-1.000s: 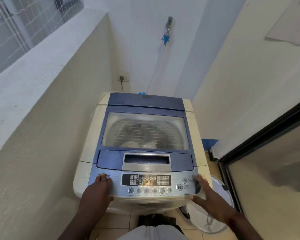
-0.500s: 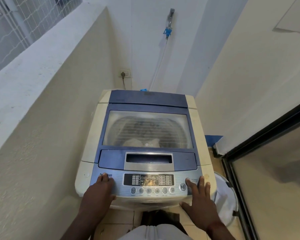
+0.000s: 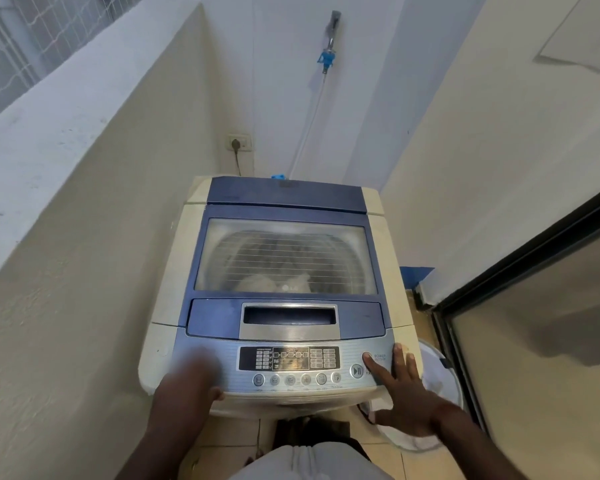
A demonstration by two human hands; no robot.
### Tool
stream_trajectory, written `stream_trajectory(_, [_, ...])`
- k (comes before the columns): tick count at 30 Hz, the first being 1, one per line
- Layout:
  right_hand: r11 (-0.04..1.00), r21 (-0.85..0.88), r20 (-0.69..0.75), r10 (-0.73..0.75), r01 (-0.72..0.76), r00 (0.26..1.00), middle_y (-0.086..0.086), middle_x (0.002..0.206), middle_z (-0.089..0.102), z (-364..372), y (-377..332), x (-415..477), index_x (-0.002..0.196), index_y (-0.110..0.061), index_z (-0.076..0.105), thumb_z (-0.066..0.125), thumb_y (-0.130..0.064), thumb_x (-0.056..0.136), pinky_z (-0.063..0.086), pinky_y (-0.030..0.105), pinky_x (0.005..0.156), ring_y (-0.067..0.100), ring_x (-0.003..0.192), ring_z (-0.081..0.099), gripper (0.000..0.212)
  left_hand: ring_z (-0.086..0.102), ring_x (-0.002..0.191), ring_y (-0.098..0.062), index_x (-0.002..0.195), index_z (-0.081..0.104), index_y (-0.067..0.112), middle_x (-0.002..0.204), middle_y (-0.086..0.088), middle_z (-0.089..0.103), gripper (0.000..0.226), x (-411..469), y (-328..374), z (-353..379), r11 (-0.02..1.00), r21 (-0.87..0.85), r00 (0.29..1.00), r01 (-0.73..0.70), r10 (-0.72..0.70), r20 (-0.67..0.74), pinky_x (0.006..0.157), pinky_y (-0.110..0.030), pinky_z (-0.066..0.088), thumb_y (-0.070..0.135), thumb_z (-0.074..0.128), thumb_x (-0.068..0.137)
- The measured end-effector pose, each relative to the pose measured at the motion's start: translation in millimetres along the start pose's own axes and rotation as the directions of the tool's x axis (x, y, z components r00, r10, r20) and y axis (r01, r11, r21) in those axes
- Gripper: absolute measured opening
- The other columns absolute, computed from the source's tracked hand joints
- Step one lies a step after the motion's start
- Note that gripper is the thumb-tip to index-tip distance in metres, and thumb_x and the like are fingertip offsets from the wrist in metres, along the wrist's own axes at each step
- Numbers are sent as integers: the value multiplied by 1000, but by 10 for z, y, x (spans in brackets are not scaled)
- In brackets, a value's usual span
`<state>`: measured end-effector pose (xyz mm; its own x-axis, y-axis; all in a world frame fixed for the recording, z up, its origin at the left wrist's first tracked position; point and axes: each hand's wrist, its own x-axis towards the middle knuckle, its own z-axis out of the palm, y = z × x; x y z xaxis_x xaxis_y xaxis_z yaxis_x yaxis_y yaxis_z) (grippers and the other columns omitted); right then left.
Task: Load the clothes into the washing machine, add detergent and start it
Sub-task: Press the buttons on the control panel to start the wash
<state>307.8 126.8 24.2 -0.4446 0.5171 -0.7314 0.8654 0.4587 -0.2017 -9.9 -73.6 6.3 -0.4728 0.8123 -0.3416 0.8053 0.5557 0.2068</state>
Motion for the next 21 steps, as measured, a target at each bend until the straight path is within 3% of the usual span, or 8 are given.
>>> stream_trajectory(2, [994,95,43,-62,58,997,7,145,-47,-96,61,-25,146,-51,-11,60,-45,91,-6,55,118,34,134,-42,91,57,81,-9,109,56,26,118,7,51,37,14,-18,7,1000,-10,1000,2,-2,11,62,-21,44,40,71,78])
stream_trajectory(4, [970,207,-69,-116,128,991,4,157,-28,-74,91,-51,146,-54,8,58,-39,94,-4,48,121,29,144,-29,73,60,85,-11,112,56,25,121,6,51,42,20,-36,22,1000,-13,1000,6,-6,13,62,-22,44,42,72,77])
stream_trajectory(6, [962,226,-307,-77,151,949,-2,160,6,45,96,-75,139,-51,32,60,-39,92,13,39,122,20,149,6,56,61,91,-11,118,53,25,128,5,48,46,21,-30,34,1000,9,1000,9,-9,15,63,-22,40,43,70,79])
stream_trajectory(8, [973,208,-523,24,100,852,-5,146,37,162,39,-69,132,-36,52,61,-37,91,33,31,113,13,129,40,42,60,95,-11,123,50,25,133,5,45,49,15,-22,45,1000,20,1000,8,-8,14,64,-22,40,43,69,81])
stream_trajectory(10, [973,214,-631,75,80,772,-4,124,54,233,-79,-63,126,-31,58,61,-36,90,45,31,98,14,112,51,36,60,96,-10,125,49,25,134,5,44,51,8,-22,58,1000,16,1000,3,-3,5,67,-21,44,44,68,81])
stream_trajectory(12, [983,172,-617,57,63,785,-5,112,57,266,-208,-98,135,-35,48,55,-35,93,48,30,89,14,105,56,42,60,97,-10,126,49,24,135,4,44,52,0,-26,65,1000,12,1000,0,0,1,69,-21,47,44,68,81])
stream_trajectory(16, [995,93,-475,76,-35,877,-6,109,68,330,-330,-131,153,-38,6,43,-36,99,49,25,75,9,90,64,65,61,94,-12,125,49,22,133,2,46,53,-2,-23,69,1000,17,1000,-1,1,0,70,-23,48,41,70,80])
stream_trajectory(21, [997,65,-359,64,-43,931,-1,103,69,374,-309,-153,140,-43,-28,44,-39,98,45,27,63,13,76,61,83,60,93,-11,122,51,23,131,2,46,47,12,2,72,999,34,1000,8,-8,-1,68,-22,48,39,69,81])
